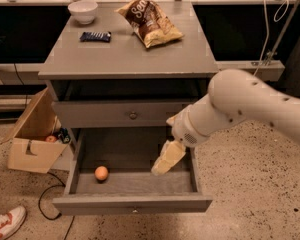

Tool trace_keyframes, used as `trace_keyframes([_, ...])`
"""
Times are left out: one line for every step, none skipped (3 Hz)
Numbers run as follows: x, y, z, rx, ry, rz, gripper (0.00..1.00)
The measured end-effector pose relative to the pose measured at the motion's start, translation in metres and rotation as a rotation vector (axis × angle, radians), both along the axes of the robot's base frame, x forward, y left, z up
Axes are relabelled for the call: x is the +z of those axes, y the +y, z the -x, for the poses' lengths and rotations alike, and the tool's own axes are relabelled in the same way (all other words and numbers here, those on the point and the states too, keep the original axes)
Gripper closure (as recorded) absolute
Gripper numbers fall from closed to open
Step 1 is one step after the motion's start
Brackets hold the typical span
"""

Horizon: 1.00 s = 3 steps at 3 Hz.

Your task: Pick orange from middle drawer and place on counter

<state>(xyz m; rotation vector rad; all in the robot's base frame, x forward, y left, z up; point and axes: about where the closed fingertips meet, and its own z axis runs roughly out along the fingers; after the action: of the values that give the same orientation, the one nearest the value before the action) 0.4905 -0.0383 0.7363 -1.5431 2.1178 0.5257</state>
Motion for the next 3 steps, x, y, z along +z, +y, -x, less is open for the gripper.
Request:
trace_keyframes([-0.100,0.040,0.000,0.018,0.010,0.025,0.00])
trace_keyframes([-0.146,0.069,-0.019,-0.003,-0.027,-0.005,0.00])
trace_keyframes([-0.147,0.075,-0.032,-0.019,-0.061,-0.025,0.00])
